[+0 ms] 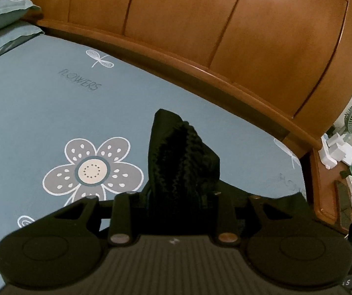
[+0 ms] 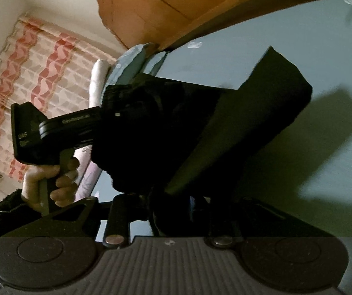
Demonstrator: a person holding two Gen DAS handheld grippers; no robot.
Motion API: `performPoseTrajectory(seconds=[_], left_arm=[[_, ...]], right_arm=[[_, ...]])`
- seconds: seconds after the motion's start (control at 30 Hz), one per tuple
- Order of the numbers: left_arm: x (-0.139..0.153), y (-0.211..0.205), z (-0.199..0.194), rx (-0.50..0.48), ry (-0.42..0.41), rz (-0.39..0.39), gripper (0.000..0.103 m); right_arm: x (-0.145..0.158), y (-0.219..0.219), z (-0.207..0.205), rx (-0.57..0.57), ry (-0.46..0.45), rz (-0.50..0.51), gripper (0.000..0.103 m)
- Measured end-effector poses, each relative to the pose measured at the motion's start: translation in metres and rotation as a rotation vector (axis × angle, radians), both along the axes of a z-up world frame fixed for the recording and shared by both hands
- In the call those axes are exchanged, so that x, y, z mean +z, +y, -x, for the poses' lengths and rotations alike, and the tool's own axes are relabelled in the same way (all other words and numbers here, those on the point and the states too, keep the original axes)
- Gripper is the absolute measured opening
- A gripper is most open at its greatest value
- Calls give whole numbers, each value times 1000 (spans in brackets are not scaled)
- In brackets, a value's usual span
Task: Fold clothes
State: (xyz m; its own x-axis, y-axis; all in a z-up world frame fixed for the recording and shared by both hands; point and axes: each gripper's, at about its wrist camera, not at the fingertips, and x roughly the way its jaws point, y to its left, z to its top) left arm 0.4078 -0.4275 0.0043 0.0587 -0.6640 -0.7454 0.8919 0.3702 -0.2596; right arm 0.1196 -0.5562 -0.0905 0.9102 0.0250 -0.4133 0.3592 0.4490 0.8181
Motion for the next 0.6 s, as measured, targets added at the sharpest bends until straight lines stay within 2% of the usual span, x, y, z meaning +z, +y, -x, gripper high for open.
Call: performPoseTrajectory(seconds=[0.1, 0.13, 0.3, 0.43, 0.5, 0.53, 0.6], left_arm=[[0, -2, -3, 12, -31, -14, 39], [2, -2, -5, 21, -44, -20, 43], [16, 10, -25, 132, -99, -4, 50], [21, 30, -35, 175, -54, 14, 55], [17, 40, -29, 165, -58, 7, 56], [12, 45, -24, 153, -47, 4, 56], [3, 56, -13, 129, -26, -1, 56]], right_arm=[[-8, -2, 14, -7, 11, -8, 35], [-10, -2, 18, -11, 15, -10, 36], [-22, -6, 28, -25, 51, -25, 43], [-36, -9, 38, -40, 76, -71, 57], [-42, -10, 44, -51, 73, -96, 62], [-45, -11, 48, -58, 71, -109, 69], [-49, -14, 54, -84, 53, -136, 71]])
